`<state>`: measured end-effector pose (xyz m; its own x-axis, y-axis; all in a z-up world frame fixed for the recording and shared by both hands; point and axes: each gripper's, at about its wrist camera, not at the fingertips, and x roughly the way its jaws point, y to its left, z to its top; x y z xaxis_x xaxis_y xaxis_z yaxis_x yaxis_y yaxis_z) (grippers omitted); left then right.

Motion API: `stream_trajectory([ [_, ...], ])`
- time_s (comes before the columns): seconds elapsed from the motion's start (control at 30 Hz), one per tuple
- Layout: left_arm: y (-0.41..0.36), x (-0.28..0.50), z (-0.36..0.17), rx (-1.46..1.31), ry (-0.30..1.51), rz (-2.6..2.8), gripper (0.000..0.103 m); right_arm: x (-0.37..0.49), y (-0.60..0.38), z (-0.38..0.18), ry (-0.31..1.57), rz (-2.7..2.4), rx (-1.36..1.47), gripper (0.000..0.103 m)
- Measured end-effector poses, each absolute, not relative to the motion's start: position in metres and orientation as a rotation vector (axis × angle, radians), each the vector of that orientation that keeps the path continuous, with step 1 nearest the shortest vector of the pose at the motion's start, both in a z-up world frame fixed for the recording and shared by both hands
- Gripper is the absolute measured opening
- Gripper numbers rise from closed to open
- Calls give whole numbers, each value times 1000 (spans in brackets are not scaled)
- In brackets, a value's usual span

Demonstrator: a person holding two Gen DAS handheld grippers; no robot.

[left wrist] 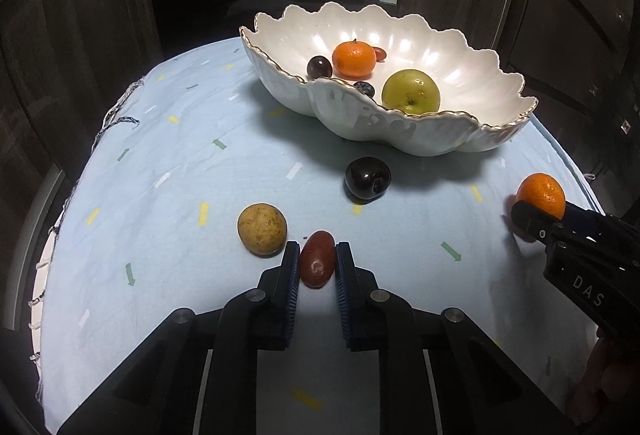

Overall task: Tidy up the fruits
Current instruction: 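Grasp the red date with the left tool while the right tool grasps the mandarin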

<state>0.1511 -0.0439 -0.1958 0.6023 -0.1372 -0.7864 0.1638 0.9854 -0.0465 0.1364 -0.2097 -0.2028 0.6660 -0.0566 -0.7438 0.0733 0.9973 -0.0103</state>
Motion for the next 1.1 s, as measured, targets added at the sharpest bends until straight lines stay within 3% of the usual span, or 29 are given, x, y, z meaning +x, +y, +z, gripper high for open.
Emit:
stream_trajectory([
  [1.1, -43, 128, -158, 58, 841, -154, 18, 112, -204, -159, 689, -46, -1, 43],
])
